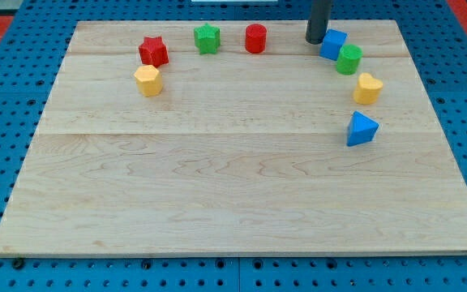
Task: Slide the cube diagonal above the green circle
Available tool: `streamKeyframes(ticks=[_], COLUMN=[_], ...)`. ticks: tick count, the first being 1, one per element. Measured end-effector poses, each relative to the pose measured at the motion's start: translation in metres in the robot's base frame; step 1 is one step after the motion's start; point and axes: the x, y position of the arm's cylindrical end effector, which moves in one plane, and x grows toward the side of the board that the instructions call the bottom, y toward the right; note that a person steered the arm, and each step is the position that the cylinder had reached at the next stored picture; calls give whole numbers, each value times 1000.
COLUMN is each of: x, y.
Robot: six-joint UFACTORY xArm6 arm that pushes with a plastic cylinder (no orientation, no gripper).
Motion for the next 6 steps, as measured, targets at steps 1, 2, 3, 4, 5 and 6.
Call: streamKeyframes(ticks=[1,2,3,4,5,6], x=[26,48,43,29,19,9], y=[-33,-33,-5,1,13,22])
